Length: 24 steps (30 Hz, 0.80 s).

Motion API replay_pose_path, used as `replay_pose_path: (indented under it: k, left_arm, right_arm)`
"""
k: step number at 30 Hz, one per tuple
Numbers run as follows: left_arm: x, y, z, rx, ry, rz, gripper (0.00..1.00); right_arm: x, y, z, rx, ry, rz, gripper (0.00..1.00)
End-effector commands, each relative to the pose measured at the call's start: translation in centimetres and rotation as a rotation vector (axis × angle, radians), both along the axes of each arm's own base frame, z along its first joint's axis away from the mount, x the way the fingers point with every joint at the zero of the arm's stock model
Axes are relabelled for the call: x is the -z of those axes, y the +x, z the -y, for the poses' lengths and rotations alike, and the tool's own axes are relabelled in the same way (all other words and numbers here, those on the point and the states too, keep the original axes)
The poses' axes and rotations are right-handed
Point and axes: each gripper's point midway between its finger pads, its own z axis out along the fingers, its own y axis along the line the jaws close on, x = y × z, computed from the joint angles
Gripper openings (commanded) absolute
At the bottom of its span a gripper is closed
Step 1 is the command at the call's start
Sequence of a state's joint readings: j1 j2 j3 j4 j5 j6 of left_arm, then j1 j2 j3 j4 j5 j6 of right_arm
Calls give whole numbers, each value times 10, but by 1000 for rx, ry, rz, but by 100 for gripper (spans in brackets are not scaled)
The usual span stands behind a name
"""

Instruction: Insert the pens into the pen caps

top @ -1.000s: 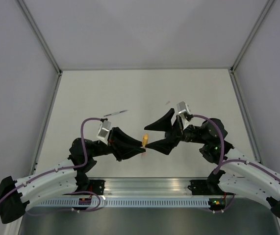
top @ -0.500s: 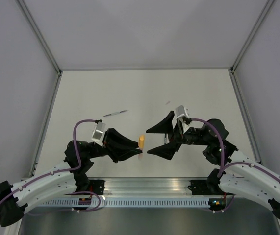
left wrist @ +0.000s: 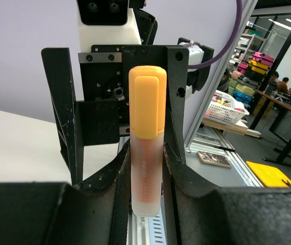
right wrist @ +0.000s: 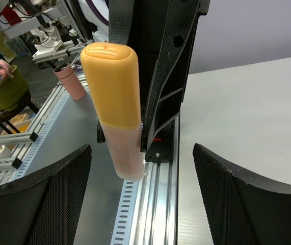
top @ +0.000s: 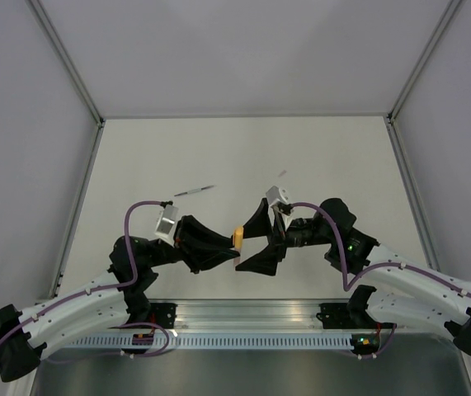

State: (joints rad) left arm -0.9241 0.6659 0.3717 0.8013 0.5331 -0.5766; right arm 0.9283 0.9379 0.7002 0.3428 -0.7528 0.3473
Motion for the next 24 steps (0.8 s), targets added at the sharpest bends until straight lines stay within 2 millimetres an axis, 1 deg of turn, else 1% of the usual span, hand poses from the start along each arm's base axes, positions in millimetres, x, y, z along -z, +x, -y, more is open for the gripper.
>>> replay_pose_path:
  k: [1, 7, 10, 12, 13, 16, 17, 22, 23, 24]
  left_arm:
    - [-18, -1, -3, -2, -51, 20, 2]
    - [-18, -2, -4, 7, -62, 26, 2]
    - [-20, -2, -5, 2, -75, 29, 2]
    - [-21, -3, -6, 1, -80, 31, 2]
    - [-22, -3, -6, 3, -86, 35, 2]
    - [-24, -3, -7, 1, -90, 38, 2]
    - [-24, -3, -7, 1, -92, 37, 2]
    - [-28, -5, -8, 4, -107, 42, 2]
    - [-28, -5, -8, 6, -107, 42, 2]
    - [-30, -5, -8, 6, -110, 44, 2]
  right_arm:
    - [-15, -9, -5, -61, 58, 52, 86]
    - [-12, -14, -11, -89, 74, 47, 83]
    - [-13, -15, -12, -87, 85, 43, 75]
    - [-12, -15, -12, -84, 90, 39, 67]
    - [-12, -15, -12, -81, 95, 37, 59]
    - [-13, -14, -11, -68, 103, 31, 48]
    - [-12, -13, -11, -60, 103, 29, 42]
    - [-10, -11, -12, -58, 108, 16, 32]
    - [-10, -12, -13, -59, 112, 15, 26]
    - [-10, -10, -13, -55, 113, 13, 22]
